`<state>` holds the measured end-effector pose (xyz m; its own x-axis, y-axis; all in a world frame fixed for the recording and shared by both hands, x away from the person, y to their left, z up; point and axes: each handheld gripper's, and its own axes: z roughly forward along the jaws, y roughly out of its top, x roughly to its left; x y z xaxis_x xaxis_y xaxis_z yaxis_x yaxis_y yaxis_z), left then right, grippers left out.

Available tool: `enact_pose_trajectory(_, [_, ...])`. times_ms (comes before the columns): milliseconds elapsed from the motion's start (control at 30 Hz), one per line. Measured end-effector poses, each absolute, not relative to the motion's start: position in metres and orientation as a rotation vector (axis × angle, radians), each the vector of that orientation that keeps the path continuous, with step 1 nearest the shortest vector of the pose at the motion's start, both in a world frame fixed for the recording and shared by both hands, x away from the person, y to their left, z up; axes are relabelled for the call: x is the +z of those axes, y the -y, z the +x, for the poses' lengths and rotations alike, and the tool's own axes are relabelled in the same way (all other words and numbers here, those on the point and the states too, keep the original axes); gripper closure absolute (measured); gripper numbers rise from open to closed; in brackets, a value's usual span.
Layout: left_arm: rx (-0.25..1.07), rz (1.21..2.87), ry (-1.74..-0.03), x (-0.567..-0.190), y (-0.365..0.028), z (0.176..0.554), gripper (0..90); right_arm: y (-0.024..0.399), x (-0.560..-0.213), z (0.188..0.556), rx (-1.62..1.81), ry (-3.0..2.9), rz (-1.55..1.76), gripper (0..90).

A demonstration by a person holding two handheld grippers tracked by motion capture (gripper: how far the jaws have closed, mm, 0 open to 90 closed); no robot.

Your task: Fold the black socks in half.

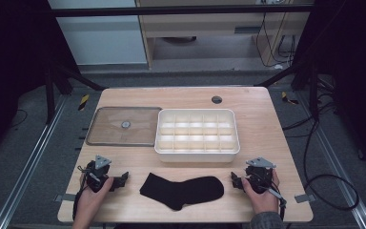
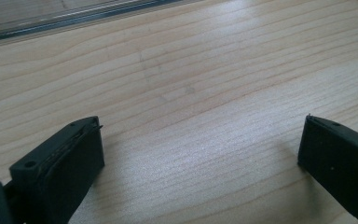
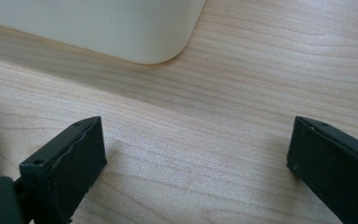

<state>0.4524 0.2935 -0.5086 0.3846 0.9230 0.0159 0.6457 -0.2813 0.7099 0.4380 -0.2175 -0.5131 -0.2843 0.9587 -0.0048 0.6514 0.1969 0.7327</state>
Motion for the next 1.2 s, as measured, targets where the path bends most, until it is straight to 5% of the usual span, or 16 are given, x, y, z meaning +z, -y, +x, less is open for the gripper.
enact_pose_trajectory(267, [0.566, 2.042, -1.327, -0.508, -0.294, 0.444, 0.0, 0.219, -0.513, 0.437, 0.885, -2.029, 1.480, 4.9])
enact_pose_trajectory(467, [0.560, 2.035, -1.305, -0.503, -0.297, 0.428, 9.5, 0.221, -0.512, 0.430, 0.906, -2.027, 1.459, 13.8])
enact_pose_trajectory(700, [0.556, 1.947, -1.262, -0.492, -0.293, 0.423, 10.1, 0.216, -0.503, 0.422, 0.959, -1.930, 1.395, 22.0])
enact_pose_trajectory(967, [0.550, 1.965, -1.228, -0.482, -0.282, 0.440, 15.7, 0.199, -0.486, 0.423, 0.900, -1.994, 1.355, 23.9])
enact_pose_trajectory(1200, [0.428, 2.194, -1.138, -0.445, -0.243, 0.428, 26.9, 0.176, -0.449, 0.405, 0.897, -2.227, 1.352, 41.5])
